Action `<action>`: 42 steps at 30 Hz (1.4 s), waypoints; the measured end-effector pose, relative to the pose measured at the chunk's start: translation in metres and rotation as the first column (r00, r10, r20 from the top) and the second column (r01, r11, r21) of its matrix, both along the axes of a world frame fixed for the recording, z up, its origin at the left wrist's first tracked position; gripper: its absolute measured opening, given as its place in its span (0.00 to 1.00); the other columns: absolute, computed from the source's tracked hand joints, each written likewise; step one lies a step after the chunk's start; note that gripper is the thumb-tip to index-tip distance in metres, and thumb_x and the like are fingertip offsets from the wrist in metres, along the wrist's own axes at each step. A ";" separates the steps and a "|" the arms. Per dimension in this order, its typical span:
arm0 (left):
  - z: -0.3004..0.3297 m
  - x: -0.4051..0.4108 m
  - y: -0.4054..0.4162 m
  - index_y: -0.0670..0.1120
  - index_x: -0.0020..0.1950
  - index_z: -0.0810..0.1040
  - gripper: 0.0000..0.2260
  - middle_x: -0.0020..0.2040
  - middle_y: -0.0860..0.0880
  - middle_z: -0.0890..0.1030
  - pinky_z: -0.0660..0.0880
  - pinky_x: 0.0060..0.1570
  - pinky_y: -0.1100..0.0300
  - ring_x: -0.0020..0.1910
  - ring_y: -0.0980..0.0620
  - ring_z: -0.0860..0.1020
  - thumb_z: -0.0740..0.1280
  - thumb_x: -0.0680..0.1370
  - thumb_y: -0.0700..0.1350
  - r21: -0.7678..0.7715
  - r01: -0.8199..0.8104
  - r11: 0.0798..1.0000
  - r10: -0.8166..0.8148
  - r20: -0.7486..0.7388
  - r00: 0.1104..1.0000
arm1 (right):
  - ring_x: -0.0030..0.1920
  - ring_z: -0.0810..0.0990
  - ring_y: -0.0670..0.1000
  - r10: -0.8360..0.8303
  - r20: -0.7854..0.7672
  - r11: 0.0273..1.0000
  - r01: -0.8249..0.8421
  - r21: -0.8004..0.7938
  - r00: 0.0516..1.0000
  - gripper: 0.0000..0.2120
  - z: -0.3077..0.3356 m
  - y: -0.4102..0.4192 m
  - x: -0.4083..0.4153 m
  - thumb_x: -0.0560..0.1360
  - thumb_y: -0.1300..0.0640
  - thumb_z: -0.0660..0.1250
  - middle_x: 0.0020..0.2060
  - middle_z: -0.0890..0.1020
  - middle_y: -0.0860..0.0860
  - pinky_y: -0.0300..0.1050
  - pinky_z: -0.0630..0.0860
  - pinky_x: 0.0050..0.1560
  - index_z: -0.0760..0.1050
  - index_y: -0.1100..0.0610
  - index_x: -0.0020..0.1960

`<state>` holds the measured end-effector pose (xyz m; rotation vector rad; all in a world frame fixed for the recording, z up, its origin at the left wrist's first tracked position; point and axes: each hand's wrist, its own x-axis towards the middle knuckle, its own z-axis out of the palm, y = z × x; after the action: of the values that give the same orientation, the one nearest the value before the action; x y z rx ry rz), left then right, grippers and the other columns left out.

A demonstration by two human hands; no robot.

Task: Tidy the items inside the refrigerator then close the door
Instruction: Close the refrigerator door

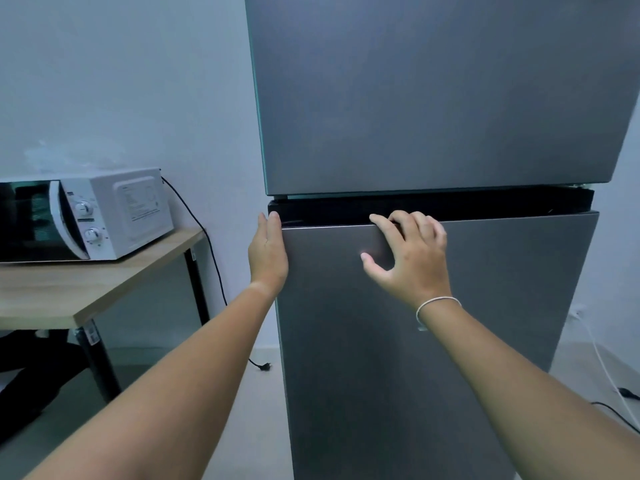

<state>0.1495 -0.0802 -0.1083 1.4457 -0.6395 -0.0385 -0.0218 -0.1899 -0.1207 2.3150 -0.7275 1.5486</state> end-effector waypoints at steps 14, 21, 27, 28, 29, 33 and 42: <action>-0.001 0.015 -0.012 0.48 0.35 0.70 0.19 0.36 0.54 0.73 0.66 0.37 0.61 0.36 0.56 0.70 0.52 0.78 0.59 -0.028 0.035 0.999 -0.035 -0.027 0.999 | 0.61 0.73 0.57 -0.015 0.014 0.997 0.013 0.076 1.000 0.24 -0.003 0.002 0.009 0.68 0.45 0.66 0.54 0.78 0.52 0.54 0.57 0.71 0.76 0.51 0.62; 0.001 0.016 -0.004 0.48 0.42 0.72 0.22 0.40 0.54 0.74 0.67 0.41 0.63 0.44 0.52 0.71 0.47 0.79 0.61 0.117 0.050 0.992 -0.061 0.086 0.994 | 0.64 0.69 0.56 0.009 -0.096 0.987 0.006 0.160 0.995 0.27 0.002 0.007 0.003 0.69 0.46 0.66 0.59 0.74 0.52 0.51 0.51 0.74 0.70 0.50 0.67; 0.016 0.002 0.016 0.44 0.35 0.69 0.26 0.36 0.50 0.71 0.64 0.39 0.57 0.38 0.49 0.69 0.45 0.78 0.62 0.350 -0.001 0.937 -0.029 0.080 0.996 | 0.72 0.59 0.53 0.068 -0.239 0.953 0.007 0.303 0.969 0.32 0.013 0.017 -0.010 0.71 0.45 0.65 0.68 0.67 0.50 0.49 0.49 0.75 0.60 0.47 0.73; 0.018 -0.002 0.022 0.43 0.36 0.70 0.26 0.36 0.49 0.71 0.64 0.41 0.56 0.40 0.47 0.70 0.45 0.78 0.61 0.388 -0.014 0.922 -0.030 0.107 0.994 | 0.74 0.55 0.53 0.098 -0.265 0.939 -0.001 0.343 0.959 0.33 0.015 0.019 -0.014 0.72 0.46 0.64 0.71 0.64 0.49 0.49 0.48 0.75 0.57 0.47 0.74; 0.018 -0.005 0.026 0.42 0.39 0.72 0.26 0.38 0.47 0.73 0.65 0.43 0.56 0.43 0.46 0.71 0.46 0.79 0.60 0.422 -0.022 0.906 -0.041 0.139 0.990 | 0.76 0.52 0.52 0.130 -0.295 0.921 -0.005 0.390 0.947 0.34 0.017 0.021 -0.018 0.73 0.47 0.64 0.74 0.60 0.49 0.49 0.48 0.75 0.55 0.47 0.75; 0.010 -0.019 0.047 0.38 0.59 0.74 0.24 0.57 0.40 0.78 0.67 0.52 0.55 0.57 0.41 0.75 0.51 0.80 0.56 0.534 -0.030 0.845 -0.119 0.242 0.963 | 0.77 0.45 0.49 0.196 -0.403 0.865 0.036 0.500 0.894 0.35 0.029 0.029 -0.034 0.74 0.47 0.62 0.77 0.49 0.45 0.51 0.48 0.75 0.51 0.47 0.76; 0.033 -0.062 0.083 0.46 0.77 0.51 0.32 0.75 0.46 0.65 0.67 0.65 0.53 0.72 0.46 0.66 0.55 0.78 0.59 0.736 -0.247 0.630 -0.285 0.515 0.808 | 0.77 0.46 0.50 0.180 -0.508 0.840 0.137 0.524 0.842 0.35 0.035 0.053 -0.071 0.74 0.43 0.60 0.78 0.49 0.47 0.53 0.45 0.76 0.50 0.48 0.76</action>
<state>0.0875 0.0026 -0.0751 2.3568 -1.2706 0.1511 -0.0930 -0.1370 -0.0852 2.9711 -1.0773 0.6328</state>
